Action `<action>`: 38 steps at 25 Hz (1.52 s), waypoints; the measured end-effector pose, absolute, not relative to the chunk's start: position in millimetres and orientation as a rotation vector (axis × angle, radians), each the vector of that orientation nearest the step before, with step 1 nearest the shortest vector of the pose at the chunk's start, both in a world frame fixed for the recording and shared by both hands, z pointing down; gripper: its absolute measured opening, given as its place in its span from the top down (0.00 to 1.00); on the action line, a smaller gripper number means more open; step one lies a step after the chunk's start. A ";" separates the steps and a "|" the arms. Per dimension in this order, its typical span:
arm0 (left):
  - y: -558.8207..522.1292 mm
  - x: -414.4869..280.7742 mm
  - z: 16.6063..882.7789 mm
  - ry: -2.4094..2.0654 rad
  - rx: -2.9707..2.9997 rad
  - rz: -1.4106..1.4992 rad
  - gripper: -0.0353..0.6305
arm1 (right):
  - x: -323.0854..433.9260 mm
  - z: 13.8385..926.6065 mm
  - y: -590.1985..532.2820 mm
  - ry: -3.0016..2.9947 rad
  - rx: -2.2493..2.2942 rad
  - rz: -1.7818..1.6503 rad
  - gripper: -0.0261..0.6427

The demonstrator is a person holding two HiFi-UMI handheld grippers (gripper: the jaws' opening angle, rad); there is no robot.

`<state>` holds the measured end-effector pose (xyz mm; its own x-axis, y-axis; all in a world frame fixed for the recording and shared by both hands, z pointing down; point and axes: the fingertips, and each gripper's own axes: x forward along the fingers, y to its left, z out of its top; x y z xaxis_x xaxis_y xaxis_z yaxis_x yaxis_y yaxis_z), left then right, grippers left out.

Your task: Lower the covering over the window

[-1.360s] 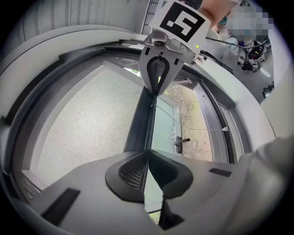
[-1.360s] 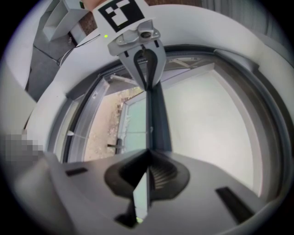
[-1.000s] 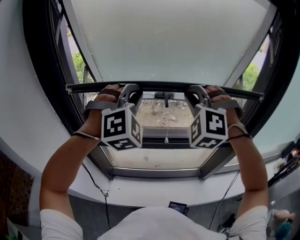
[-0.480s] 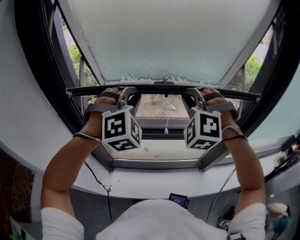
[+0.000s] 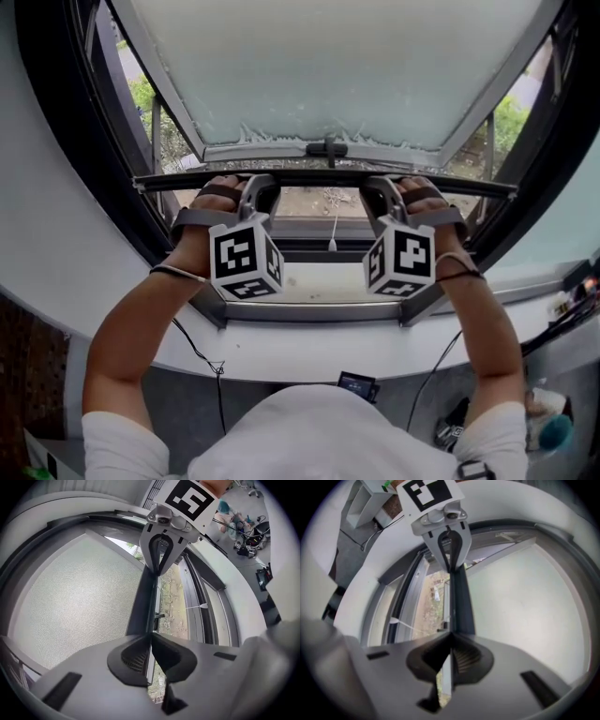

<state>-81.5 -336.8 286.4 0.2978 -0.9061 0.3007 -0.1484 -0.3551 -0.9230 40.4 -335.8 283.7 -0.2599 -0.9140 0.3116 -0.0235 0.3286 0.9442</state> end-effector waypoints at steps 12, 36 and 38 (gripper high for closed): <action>-334.0 -82.5 326.7 0.924 -1.752 -1.213 0.89 | 40.2 325.3 -331.6 -1.611 0.835 -1.039 0.91; -334.8 -81.9 340.6 0.941 -1.770 -1.226 0.90 | 5.3 471.7 -336.3 -2.061 1.073 -0.206 0.74; -335.3 -81.7 340.9 0.940 -1.774 -1.222 0.89 | 4.1 472.0 -337.7 -2.042 1.097 -0.171 0.80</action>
